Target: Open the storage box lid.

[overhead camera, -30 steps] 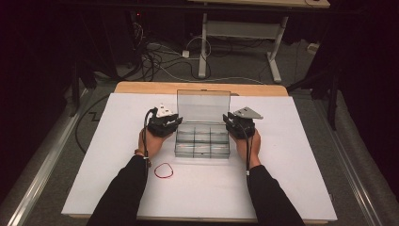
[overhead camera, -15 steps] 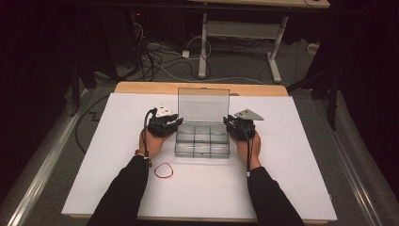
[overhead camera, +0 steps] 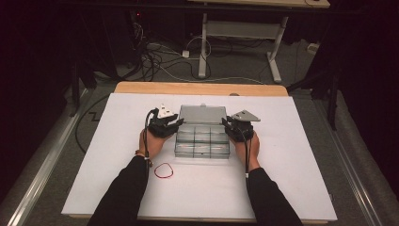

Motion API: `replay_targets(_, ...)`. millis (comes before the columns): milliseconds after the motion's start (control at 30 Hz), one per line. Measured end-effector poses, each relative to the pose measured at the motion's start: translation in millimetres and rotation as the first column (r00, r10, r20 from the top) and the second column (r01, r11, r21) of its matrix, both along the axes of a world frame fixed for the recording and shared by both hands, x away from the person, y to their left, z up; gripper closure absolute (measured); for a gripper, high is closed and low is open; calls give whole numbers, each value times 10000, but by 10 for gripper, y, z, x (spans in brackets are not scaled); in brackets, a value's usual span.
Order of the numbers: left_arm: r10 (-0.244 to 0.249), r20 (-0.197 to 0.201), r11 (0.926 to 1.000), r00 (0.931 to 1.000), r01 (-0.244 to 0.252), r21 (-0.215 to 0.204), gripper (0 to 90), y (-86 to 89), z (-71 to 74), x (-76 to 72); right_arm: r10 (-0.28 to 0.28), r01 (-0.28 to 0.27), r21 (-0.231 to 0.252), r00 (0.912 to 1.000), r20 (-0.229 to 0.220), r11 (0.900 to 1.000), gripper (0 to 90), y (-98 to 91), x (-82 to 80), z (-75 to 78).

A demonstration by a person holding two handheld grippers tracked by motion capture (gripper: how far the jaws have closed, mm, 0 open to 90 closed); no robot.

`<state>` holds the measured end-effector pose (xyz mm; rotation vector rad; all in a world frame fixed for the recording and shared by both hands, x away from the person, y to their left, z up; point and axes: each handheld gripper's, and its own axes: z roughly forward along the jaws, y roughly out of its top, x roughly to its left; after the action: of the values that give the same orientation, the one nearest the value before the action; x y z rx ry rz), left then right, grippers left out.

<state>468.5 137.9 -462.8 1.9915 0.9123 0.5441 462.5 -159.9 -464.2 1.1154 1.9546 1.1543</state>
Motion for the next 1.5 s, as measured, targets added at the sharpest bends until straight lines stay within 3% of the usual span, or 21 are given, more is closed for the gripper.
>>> replay_targets(100,-63,-31,9999,10000,63,124,550,20,15,-22,19,-19,26,10000,-22,10000,703,-21,-3,7)
replay_targets(200,-121,176,9997,9998,117,221,512,56,49,-69,-12,12,22,10000,-17,10000,633,-41,-12,20)
replay_targets(400,-250,570,9988,9981,226,433,438,127,118,-175,-40,34,332,9998,175,9994,590,-142,-71,75)
replay_targets(667,-483,1129,9966,9924,403,716,374,188,185,-362,449,-434,-228,9964,716,9988,446,-134,-254,179)
replay_targets(767,-619,1455,9951,9874,497,856,346,202,207,-425,661,-647,-186,9937,901,9977,410,-141,-330,226)
replay_targets(967,-896,1847,9920,9787,712,1039,302,220,232,-596,1023,-1003,-206,9833,1505,9947,336,-145,-494,324)
replay_targets(1167,-983,1957,9934,9757,845,773,241,289,230,-763,1628,-1642,-42,9733,1616,9864,320,-155,-666,379)
replay_targets(1300,-1200,2111,9900,9701,1011,983,212,298,256,-858,2080,-2080,-189,9612,1811,9779,305,-127,-783,424)
replay_targets(1500,-1624,2188,9810,9621,1337,1404,212,295,246,-1022,2873,-2783,-733,9398,1848,9577,277,-61,-974,457)
